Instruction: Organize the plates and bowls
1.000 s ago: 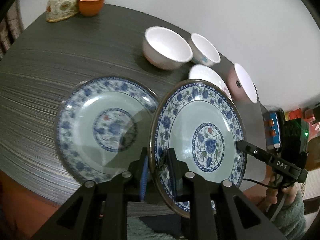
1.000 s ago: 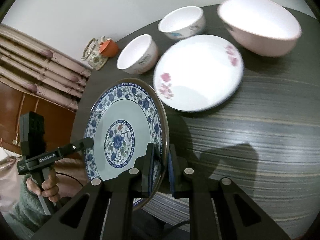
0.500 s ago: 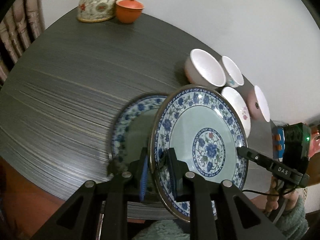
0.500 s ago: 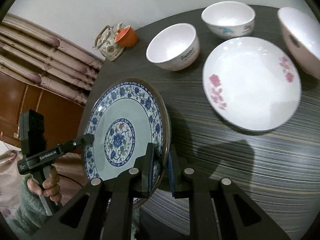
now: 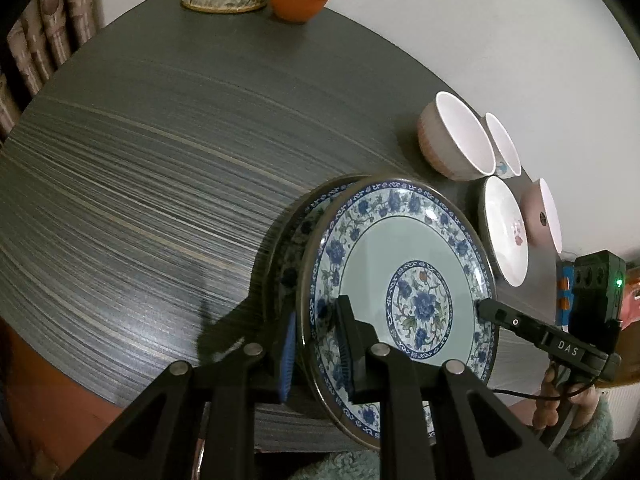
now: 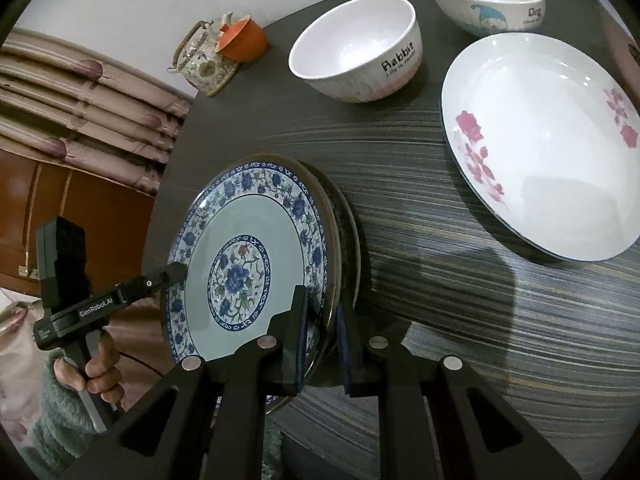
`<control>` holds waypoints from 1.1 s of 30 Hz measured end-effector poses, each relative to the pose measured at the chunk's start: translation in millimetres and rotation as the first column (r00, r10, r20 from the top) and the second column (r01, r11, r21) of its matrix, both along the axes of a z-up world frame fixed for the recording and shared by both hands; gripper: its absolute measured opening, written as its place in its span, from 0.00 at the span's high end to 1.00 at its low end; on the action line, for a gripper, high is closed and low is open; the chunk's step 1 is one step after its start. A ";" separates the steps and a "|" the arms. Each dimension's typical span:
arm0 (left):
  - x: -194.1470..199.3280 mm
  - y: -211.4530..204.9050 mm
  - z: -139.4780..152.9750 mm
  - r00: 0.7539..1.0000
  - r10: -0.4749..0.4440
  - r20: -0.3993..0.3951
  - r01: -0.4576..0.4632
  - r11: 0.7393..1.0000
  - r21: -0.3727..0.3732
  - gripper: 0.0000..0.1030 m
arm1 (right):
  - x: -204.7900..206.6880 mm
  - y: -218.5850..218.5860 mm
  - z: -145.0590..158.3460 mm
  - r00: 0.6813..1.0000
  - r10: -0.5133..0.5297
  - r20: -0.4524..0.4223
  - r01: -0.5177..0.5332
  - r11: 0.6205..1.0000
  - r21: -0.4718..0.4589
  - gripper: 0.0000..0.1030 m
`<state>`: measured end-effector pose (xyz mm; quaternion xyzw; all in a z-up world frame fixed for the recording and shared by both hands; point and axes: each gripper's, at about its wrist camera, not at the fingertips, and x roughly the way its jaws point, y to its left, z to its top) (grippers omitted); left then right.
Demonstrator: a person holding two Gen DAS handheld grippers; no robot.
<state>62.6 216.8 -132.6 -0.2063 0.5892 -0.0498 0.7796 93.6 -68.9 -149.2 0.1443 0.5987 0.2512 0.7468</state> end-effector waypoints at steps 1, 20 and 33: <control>1.3 0.3 -1.8 1.000 -0.001 -0.003 0.001 1.000 0.001 0.82 | 1.5 0.9 -1.8 1.000 -0.002 -0.004 0.002 1.000 -0.001 0.87; 14.5 0.6 -17.7 0.999 0.014 -0.036 -0.014 1.000 0.020 0.80 | 9.7 16.4 -13.5 1.000 0.002 -0.002 -0.002 0.999 -0.053 0.86; 17.9 -11.3 -21.1 0.998 0.034 -0.058 -0.027 0.994 0.109 0.75 | 6.7 39.9 -9.1 1.000 -0.007 -0.008 0.005 0.980 -0.199 0.79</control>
